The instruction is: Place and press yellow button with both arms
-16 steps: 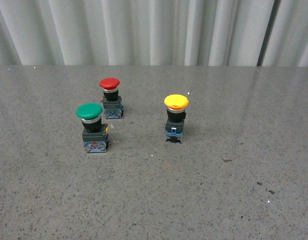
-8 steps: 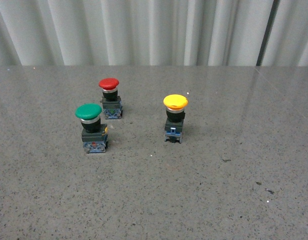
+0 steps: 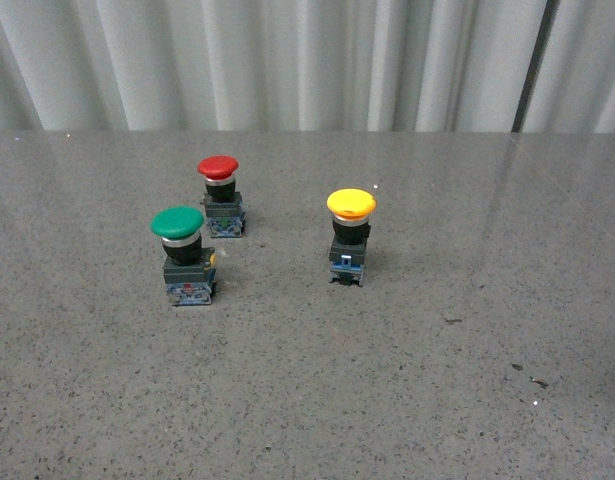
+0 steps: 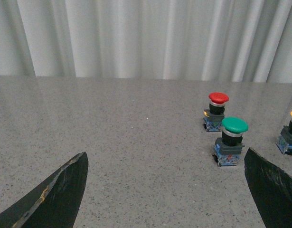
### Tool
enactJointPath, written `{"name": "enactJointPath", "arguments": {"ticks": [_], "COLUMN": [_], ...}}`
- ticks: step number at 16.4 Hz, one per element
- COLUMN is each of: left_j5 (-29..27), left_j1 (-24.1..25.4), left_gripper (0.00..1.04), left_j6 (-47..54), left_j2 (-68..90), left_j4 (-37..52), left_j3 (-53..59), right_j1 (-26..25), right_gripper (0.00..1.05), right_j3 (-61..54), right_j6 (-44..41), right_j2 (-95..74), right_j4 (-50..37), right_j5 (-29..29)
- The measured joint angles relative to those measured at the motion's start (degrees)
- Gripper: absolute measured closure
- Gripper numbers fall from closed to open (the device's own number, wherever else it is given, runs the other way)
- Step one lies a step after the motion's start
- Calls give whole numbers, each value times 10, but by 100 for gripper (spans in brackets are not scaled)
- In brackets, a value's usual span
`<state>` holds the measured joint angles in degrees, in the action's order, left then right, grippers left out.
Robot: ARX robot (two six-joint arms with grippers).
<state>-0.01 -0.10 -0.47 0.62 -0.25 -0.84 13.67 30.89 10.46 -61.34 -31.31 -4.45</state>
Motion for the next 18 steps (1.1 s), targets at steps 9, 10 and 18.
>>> {"name": "enactJointPath", "arguments": {"ticks": [9,10,18], "left_j5": [0,0,0], "left_j1": [0,0,0], "left_gripper": [7,7,7], "left_j6": [0,1,1], "left_j2": [0,0,0], "left_j4": [0,0,0], "left_j3": [0,0,0], "right_j1": [145,150,171], "right_gripper": [43,52,103], "right_j3": [260,259,246], "right_j6": [-19,-13,-7], "right_j2": [-360,-360,-384], "right_j4": [83,89,110], "right_j5": [-34,-32,-30]}}
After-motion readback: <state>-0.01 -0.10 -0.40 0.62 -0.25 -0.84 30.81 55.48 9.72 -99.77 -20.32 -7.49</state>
